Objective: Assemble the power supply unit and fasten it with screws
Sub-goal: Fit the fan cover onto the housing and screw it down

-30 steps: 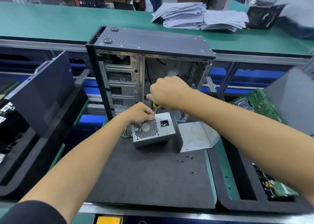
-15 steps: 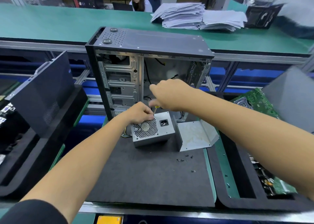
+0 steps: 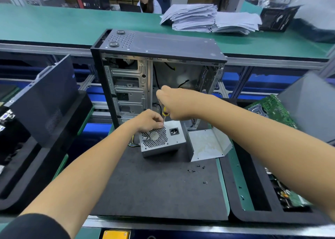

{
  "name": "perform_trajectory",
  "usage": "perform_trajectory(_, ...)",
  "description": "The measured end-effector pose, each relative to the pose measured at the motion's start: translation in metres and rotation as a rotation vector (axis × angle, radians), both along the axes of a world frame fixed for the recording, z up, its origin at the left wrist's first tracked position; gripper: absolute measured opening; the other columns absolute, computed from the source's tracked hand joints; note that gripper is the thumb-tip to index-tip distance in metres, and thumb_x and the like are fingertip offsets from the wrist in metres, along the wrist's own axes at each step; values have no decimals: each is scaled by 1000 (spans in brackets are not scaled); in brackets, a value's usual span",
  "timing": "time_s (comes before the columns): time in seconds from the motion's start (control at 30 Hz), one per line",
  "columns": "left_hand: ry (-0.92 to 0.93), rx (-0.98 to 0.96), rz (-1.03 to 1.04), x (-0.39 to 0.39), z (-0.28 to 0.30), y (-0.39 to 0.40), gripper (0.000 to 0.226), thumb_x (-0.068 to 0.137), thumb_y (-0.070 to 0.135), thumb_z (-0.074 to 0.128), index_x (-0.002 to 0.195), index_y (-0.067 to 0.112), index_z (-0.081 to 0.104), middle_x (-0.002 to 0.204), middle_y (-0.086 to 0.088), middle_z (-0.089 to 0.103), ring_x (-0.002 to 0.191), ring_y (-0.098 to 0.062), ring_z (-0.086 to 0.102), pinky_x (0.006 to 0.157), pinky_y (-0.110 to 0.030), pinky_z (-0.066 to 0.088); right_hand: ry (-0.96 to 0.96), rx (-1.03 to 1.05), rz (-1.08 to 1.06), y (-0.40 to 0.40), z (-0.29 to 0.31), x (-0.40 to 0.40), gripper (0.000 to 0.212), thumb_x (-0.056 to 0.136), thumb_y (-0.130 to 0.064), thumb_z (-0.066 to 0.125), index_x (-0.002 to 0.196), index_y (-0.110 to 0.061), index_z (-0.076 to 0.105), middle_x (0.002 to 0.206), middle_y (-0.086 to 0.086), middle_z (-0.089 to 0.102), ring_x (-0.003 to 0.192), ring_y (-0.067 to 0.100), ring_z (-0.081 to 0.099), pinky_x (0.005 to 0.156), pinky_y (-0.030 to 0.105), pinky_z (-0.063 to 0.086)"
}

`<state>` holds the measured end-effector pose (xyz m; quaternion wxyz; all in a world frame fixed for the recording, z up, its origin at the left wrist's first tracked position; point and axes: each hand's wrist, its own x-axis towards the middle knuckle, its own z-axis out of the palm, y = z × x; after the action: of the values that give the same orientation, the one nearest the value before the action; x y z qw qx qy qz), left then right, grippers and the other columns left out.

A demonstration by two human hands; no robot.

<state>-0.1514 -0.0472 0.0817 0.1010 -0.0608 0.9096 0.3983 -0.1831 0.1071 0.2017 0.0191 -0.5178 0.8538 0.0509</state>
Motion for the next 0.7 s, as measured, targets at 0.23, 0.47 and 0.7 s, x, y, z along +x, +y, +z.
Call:
perform_trajectory(0.23, 9, -26, 3, 1, 1, 1, 10, 91, 16, 67, 82, 20, 69, 69, 15, 59, 61, 4, 48, 53, -6, 35, 138, -7, -55, 1, 5, 3, 44, 96, -25, 48, 61, -21, 23, 62, 0, 28, 50, 15, 28, 45, 27, 19)
perform_trajectory(0.47, -29, -16, -11, 0, 2, 1, 11, 92, 19, 66, 82, 24, 65, 78, 13, 61, 70, 2, 50, 63, -16, 37, 103, -92, -74, 1, -2, 5, 34, 97, -30, 49, 70, -15, 35, 63, -2, 31, 57, 21, 38, 53, 30, 30)
perform_trajectory(0.7, -65, 25, -23, 3, 5, 0, 10, 94, 23, 63, 98, 23, 71, 89, 11, 67, 85, -8, 60, 72, -24, 47, -219, -472, -186, 16, 7, -8, 24, 81, -25, 65, 73, -2, 62, 67, 8, 60, 61, 20, 54, 54, 30, 44)
